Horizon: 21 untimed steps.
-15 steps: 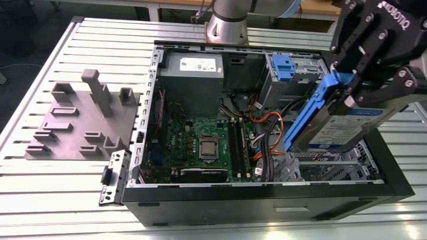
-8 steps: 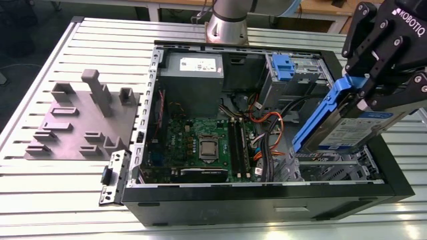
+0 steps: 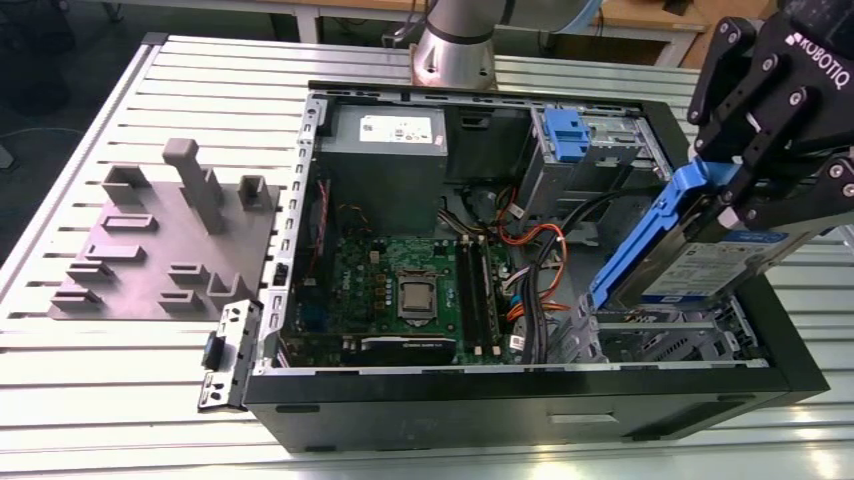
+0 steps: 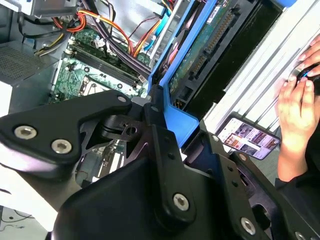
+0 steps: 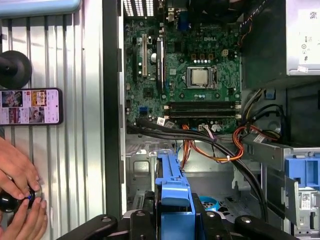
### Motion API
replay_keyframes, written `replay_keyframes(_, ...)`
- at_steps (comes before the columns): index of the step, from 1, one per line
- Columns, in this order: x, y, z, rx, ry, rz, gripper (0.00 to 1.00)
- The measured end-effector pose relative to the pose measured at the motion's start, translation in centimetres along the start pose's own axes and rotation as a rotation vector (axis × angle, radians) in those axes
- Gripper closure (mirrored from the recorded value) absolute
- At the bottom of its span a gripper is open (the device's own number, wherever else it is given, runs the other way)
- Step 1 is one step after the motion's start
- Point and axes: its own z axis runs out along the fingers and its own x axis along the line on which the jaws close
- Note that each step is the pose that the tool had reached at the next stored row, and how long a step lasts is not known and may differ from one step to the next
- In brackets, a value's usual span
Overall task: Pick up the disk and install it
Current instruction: 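Insert the disk into the insertion slot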
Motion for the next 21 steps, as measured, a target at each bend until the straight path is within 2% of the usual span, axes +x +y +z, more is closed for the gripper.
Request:
replay_keyframes(7,-0.01,-0.50,0.70,0.0000,0.0001,-0.001,0.63)
replay_keyframes(21,0.08,-0.55,1.74,0.0000,-0.0007,-0.002,0.63)
